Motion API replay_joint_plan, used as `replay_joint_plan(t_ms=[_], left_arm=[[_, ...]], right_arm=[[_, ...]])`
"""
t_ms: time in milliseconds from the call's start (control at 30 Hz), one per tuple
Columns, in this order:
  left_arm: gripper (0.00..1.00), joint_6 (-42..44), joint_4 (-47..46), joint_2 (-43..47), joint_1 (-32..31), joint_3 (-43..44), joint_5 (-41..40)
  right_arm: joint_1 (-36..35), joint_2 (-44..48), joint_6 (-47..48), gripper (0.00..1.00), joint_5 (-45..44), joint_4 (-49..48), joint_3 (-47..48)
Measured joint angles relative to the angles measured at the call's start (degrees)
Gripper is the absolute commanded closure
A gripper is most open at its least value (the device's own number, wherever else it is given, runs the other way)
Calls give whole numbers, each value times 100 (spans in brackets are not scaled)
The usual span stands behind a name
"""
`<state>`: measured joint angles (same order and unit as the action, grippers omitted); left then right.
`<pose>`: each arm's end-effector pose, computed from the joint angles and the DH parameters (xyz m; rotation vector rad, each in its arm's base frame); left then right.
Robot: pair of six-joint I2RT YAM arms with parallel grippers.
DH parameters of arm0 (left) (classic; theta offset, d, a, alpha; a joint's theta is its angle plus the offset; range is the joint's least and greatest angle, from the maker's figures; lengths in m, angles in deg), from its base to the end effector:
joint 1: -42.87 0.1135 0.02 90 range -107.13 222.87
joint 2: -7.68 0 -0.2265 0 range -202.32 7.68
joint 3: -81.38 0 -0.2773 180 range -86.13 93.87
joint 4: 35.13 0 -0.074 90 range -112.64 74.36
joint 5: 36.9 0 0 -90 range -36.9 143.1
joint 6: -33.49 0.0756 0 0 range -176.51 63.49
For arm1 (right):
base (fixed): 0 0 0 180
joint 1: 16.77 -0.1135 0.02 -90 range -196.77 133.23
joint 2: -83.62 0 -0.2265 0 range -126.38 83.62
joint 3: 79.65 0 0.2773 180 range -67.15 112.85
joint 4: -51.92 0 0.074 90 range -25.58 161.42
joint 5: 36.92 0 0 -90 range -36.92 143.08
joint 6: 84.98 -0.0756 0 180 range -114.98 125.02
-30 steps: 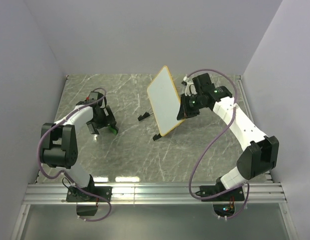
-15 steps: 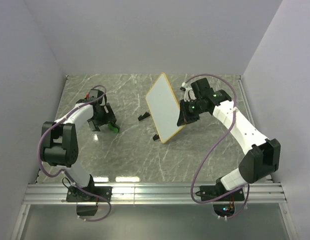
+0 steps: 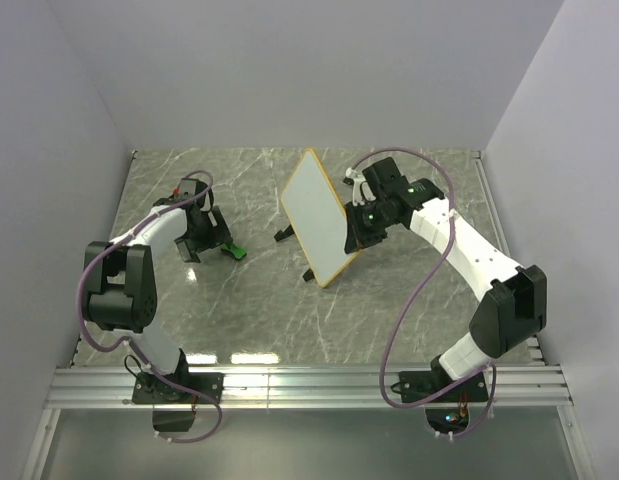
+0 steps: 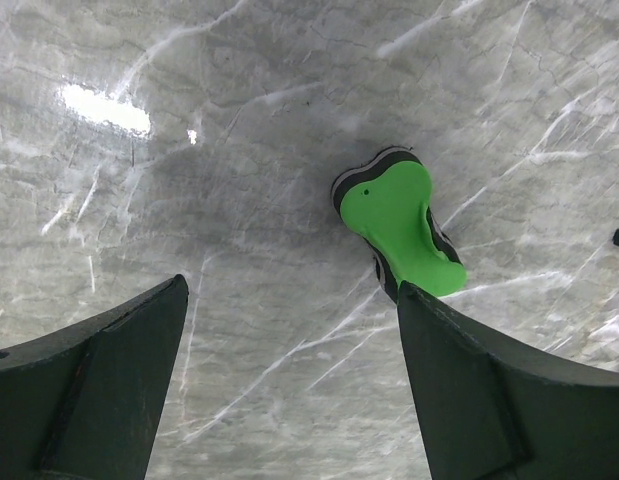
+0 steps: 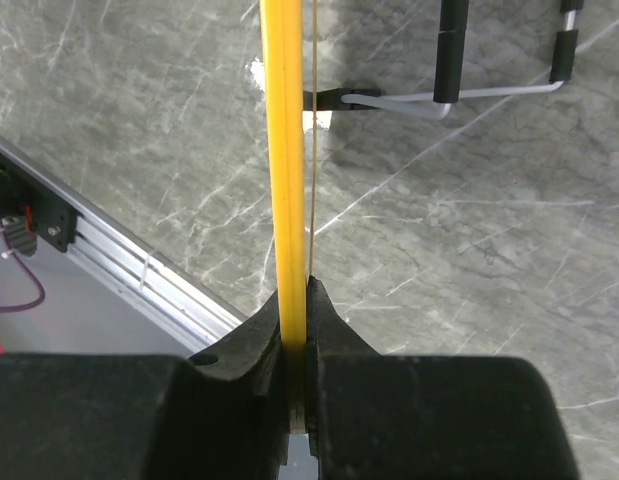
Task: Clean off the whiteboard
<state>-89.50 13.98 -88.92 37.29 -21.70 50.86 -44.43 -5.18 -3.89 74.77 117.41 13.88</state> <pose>0.3598 -0.0322 0.1057 -0.6678 2.6955 -0.1205 0.3077 0.1928 0.2369 -0.5704 2.6302 0.7089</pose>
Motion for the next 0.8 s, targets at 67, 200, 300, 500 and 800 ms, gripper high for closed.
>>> replay_joint_plan(t_ms=[67,200,300,500,800], left_arm=[[11,39,0,0,0,0,0],[11,87,0,-4,0,0,0],[11,109,2,-48,0,26,2],[12,179,-2,-170,17,52,52],[13,190,-2,-271,87,52,105]], right_arm=[[-15,-26,35,100,-35,2,44],[-63,-28,81,100,-109,4,59],[-114,-26,118,100,-181,4,63],[-597,61,304,100,-651,26,74],[-868,74,431,100,-938,66,133]])
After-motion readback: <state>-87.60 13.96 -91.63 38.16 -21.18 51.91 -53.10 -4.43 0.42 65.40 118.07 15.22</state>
